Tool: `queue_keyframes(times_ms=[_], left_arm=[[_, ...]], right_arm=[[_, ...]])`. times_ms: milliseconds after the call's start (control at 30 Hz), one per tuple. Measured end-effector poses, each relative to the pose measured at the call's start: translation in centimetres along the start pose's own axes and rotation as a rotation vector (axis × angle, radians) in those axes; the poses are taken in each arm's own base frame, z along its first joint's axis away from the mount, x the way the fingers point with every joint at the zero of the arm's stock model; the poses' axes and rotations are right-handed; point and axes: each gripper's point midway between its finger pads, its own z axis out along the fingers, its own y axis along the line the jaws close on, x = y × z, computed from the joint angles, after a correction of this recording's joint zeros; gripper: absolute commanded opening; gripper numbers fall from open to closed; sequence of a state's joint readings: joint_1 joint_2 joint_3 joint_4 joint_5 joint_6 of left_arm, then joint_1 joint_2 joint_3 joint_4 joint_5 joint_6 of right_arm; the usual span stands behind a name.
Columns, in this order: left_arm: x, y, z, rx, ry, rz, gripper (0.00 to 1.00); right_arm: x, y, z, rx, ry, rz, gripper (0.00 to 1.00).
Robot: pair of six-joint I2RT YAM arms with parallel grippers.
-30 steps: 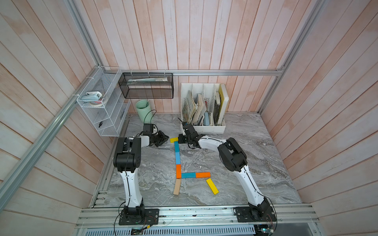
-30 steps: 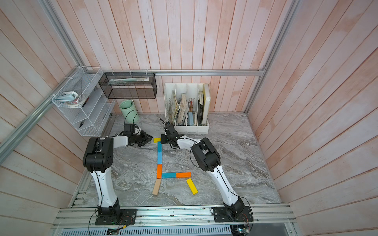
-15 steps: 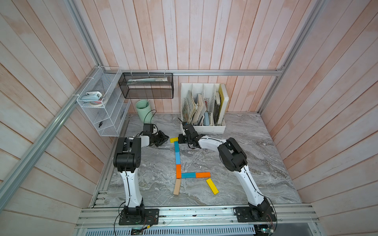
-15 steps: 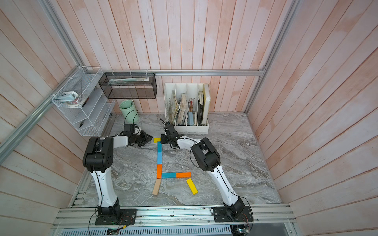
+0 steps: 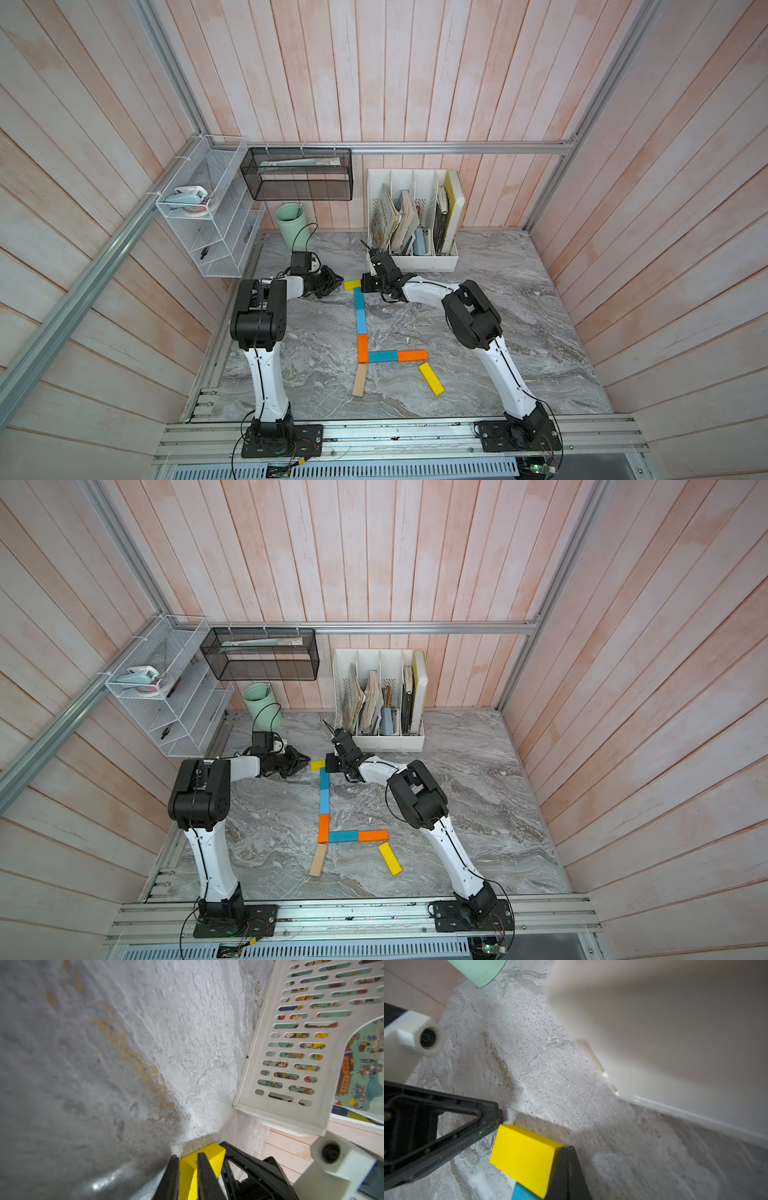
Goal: Assemble a giraffe with building blocks
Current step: Adjust the building block at the center of the board, then reset both arms
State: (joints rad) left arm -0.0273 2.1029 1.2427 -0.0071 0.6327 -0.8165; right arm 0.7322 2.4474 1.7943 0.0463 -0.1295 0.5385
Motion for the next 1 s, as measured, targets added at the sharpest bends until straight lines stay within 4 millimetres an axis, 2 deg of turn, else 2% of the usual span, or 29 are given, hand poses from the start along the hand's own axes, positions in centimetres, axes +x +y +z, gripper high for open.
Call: queue_keyframes(times_ms=[400, 467, 567, 667, 700, 733, 767, 800, 833, 867, 900, 967, 1000], left_arm=[[0.0, 0.0, 0.0, 0.0, 0.0, 0.001, 0.2], [-0.1, 0.0, -0.1, -0.006, -0.001, 0.002, 0.2], [-1.2, 0.4, -0.7, -0.031, -0.031, 0.018, 0.23], [-2.7, 0.7, -2.8, -0.073, -0.097, 0.047, 0.35], [-3.3, 0.3, -4.0, -0.082, -0.128, 0.067, 0.4], [-3.9, -0.6, -5.6, -0.084, -0.166, 0.098, 0.49], [-4.4, -1.6, -6.8, -0.08, -0.197, 0.126, 0.91], [-4.9, -3.5, -8.6, -0.066, -0.243, 0.171, 1.0], [-5.1, -5.4, -10.5, -0.046, -0.287, 0.217, 1.0], [-5.2, -7.1, -12.2, -0.027, -0.331, 0.263, 1.0], [-5.0, -9.0, -14.3, -0.004, -0.381, 0.309, 1.0], [-4.2, -11.5, -17.7, 0.025, -0.471, 0.394, 1.0], [-3.7, -12.3, -19.6, 0.032, -0.523, 0.43, 1.0]], right_arm=[[-0.1, -0.3, -0.2, 0.019, -0.019, 0.011, 0.0], [0.2, -0.9, -1.1, 0.047, -0.026, 0.018, 0.0], [0.9, -2.7, -3.4, 0.121, -0.026, 0.029, 0.0], [0.7, -4.7, -6.9, 0.213, -0.047, 0.018, 0.02], [0.1, -5.0, -8.4, 0.237, -0.068, 0.003, 0.06], [-0.8, -5.0, -10.1, 0.256, -0.099, -0.015, 0.1], [-1.9, -4.8, -11.7, 0.268, -0.133, -0.036, 0.15], [-3.4, -4.4, -13.9, 0.28, -0.183, -0.059, 0.23], [-4.9, -3.7, -16.1, 0.284, -0.234, -0.085, 0.33], [-6.0, -3.1, -18.0, 0.282, -0.275, -0.108, 0.57], [-7.4, -2.5, -20.7, 0.277, -0.332, -0.134, 0.96], [-9.3, -1.9, -25.2, 0.262, -0.418, -0.164, 0.98], [-10.2, -2.4, -27.6, 0.264, -0.464, -0.165, 0.98]])
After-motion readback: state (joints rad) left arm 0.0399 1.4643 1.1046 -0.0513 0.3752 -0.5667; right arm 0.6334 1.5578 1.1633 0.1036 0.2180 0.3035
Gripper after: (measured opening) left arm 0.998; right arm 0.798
